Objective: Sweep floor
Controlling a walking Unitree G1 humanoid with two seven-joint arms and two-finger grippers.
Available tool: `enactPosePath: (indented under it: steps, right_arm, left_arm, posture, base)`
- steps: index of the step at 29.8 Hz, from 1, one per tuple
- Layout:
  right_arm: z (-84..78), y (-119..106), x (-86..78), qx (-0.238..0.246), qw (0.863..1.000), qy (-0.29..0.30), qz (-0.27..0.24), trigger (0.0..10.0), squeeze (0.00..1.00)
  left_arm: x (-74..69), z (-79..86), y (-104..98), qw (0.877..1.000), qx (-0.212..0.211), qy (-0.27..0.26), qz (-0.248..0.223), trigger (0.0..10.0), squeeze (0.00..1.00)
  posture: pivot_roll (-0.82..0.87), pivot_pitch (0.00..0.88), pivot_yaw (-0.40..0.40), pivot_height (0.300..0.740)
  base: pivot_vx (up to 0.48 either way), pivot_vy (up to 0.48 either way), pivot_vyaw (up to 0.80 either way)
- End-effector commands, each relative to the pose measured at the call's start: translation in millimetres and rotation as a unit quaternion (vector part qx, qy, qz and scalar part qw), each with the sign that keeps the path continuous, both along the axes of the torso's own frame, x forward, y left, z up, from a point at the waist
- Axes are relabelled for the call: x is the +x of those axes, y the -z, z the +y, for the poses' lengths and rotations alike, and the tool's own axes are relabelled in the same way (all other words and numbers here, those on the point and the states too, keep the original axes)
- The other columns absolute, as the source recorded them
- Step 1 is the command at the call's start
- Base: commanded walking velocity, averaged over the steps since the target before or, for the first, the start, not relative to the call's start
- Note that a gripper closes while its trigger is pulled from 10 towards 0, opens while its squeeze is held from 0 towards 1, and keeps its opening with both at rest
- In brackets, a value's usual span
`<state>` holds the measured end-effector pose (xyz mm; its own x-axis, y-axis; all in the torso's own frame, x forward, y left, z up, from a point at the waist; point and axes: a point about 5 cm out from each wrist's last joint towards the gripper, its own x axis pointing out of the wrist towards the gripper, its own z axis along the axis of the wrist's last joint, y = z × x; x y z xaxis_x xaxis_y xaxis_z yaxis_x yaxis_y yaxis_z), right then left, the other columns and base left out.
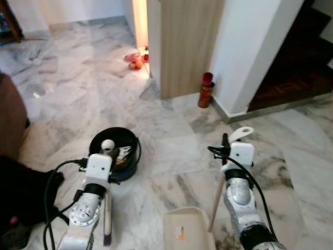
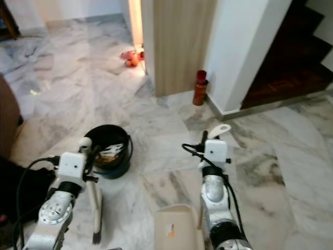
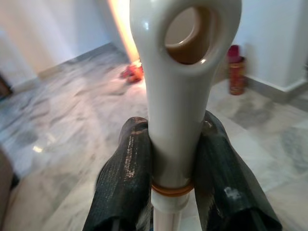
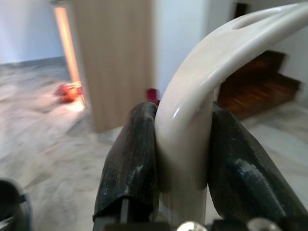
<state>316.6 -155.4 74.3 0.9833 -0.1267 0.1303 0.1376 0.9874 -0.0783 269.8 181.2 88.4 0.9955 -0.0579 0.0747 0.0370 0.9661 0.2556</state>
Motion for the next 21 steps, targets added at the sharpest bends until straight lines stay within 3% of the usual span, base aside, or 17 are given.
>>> enactPosePath:
  steps: [1, 21]
  right_arm:
    - [-8.3, 1.7, -1.6, -0.003, 1.000, 0.014, 0.003, 10.0, 0.00]
    - [-12.0, 1.5, -0.7, -0.010, 1.000, 0.017, 0.004, 10.0, 0.00]
  left_arm:
    - [2.2, -6.3, -4.9, 1.000, 0.004, 0.013, -0.013, 10.0, 0.00]
    - [0.4, -9.2, -2.9, 1.000, 0.002, 0.017, -0.017, 10.0, 0.00]
  posture:
    - [0.15, 0.081, 0.012, 0.740]
    - [0.14, 0.040, -0.008, 0.740]
  base:
    - [0.000, -0.296, -0.80]
    - [0.000, 0.000, -0.80]
